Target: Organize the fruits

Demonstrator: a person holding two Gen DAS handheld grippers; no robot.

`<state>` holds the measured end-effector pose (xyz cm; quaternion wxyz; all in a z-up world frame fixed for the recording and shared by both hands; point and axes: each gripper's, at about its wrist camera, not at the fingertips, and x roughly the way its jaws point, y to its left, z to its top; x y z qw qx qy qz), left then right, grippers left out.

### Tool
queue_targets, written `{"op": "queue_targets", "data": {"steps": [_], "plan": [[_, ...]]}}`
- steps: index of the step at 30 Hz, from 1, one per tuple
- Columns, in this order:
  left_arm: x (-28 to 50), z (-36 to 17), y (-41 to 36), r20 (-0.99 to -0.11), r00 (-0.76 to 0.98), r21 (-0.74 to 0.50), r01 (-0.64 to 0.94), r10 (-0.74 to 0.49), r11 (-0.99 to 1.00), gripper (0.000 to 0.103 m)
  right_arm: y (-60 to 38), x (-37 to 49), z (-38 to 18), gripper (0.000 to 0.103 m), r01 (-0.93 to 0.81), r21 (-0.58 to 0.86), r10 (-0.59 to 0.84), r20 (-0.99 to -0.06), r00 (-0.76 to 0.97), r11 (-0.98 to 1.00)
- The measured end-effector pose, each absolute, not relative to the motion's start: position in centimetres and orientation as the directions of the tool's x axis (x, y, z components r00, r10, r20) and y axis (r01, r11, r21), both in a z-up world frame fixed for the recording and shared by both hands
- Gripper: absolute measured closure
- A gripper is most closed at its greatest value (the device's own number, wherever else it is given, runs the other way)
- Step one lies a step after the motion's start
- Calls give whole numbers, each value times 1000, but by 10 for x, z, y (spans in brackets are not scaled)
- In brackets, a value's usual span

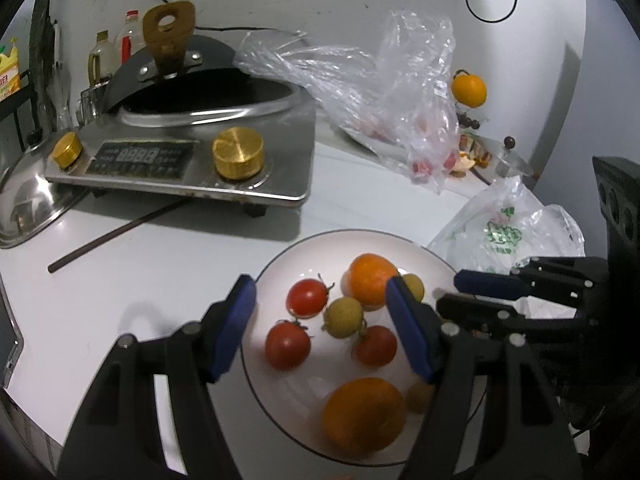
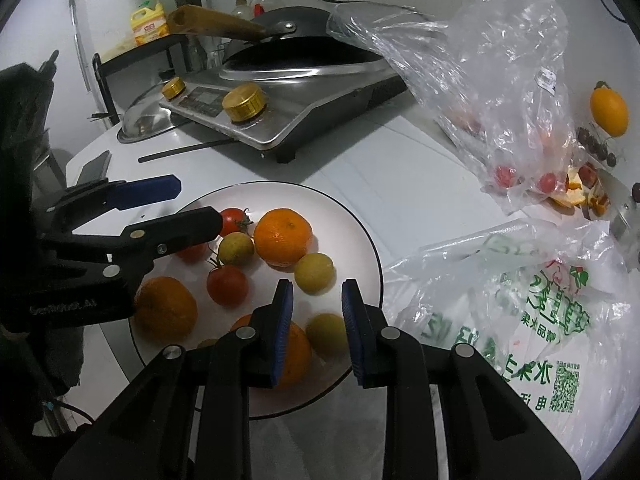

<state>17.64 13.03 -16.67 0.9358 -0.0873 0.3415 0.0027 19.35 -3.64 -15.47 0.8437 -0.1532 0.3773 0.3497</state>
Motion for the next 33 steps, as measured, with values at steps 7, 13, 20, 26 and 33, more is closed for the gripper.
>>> {"op": "queue_targets", "data": {"steps": [7,13,20,26,33], "plan": [[169,-164,133,-629,775,-156,-63,-50,986,34,-34,192,-153,76,-694,-9,452,-752,479,720],[161,-158,133,-620,784,-150,-68,-41,986,34,-36,187,-149,76,-685,-15,448,-746,493,728],[149,-150,126,-606,794,-146,-62,-39,987,34,-46,178,-137,69,-664,-21,445,-726,524,747],[136,-142,116,-594,804,-141,-59,-37,988,34,-56,164,-129,66,-655,-27,447,-709,545,756],[122,-133,103,-581,814,-131,-61,-27,989,34,-72,146,-120,66,-641,-32,449,-687,571,767]]}}
